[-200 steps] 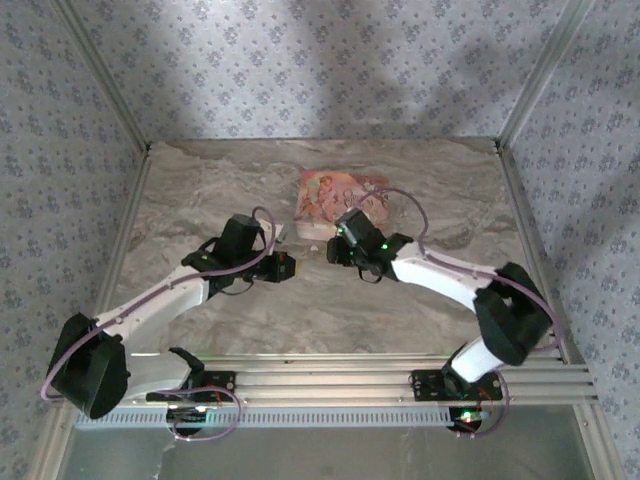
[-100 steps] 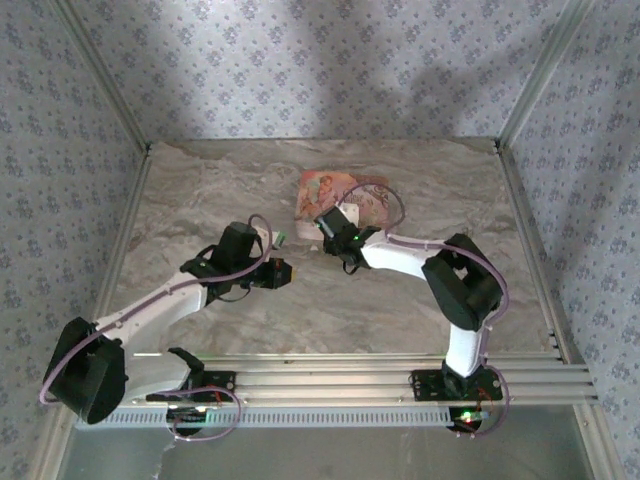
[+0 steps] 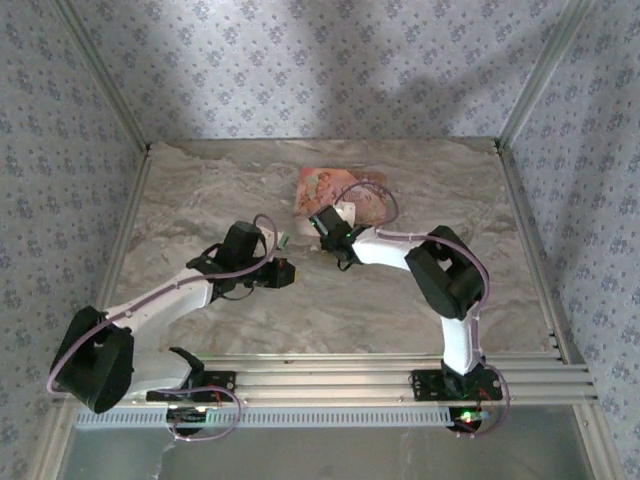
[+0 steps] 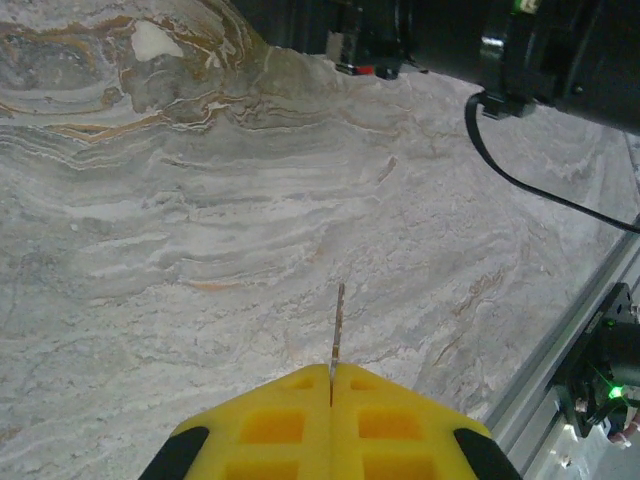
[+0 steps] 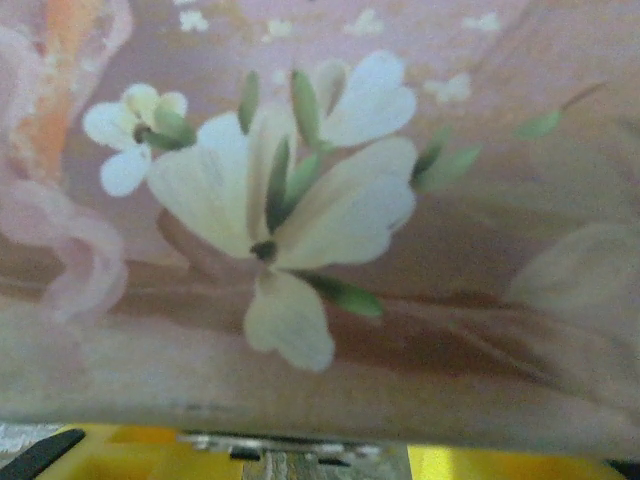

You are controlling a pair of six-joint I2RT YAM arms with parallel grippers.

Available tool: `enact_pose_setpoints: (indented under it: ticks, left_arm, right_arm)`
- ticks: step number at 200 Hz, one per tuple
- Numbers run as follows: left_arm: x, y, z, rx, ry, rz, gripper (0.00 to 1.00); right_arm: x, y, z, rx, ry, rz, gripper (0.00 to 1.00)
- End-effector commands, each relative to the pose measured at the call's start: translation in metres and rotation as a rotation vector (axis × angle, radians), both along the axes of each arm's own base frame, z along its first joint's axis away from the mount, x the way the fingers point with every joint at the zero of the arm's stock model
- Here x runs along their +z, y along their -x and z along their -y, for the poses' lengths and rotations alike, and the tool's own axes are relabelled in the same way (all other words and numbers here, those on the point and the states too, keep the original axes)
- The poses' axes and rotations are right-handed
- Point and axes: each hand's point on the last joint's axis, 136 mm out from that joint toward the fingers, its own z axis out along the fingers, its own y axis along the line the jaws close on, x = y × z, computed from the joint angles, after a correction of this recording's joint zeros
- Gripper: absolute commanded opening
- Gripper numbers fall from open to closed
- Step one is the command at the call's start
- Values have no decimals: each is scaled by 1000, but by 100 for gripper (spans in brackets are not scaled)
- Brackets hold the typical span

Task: Unlock the padlock with the key

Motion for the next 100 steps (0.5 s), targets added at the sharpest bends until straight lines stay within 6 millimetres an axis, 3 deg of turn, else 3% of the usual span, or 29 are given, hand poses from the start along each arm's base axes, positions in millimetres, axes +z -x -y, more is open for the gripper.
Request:
enact_pose_setpoints:
  ticks: [1, 54, 88, 91, 100]
  left_arm:
    - [14, -3, 9, -42, 49, 35, 0]
    - [9, -5, 5, -26, 25, 38, 0]
    - [4, -7, 2, -21, 4, 55, 0]
    - [4, -8, 1, -18, 0, 56, 0]
    - [2, -8, 0, -17, -7, 62, 0]
  right_arm:
    - [4, -15, 1, -39, 4, 39, 42]
    - [14, -19, 1, -11, 19, 81, 18]
    - [37, -15, -2, 37, -9, 116, 10]
    - [29, -9, 3, 46, 9, 96, 9]
    - [30, -3, 4, 63, 3, 87, 8]
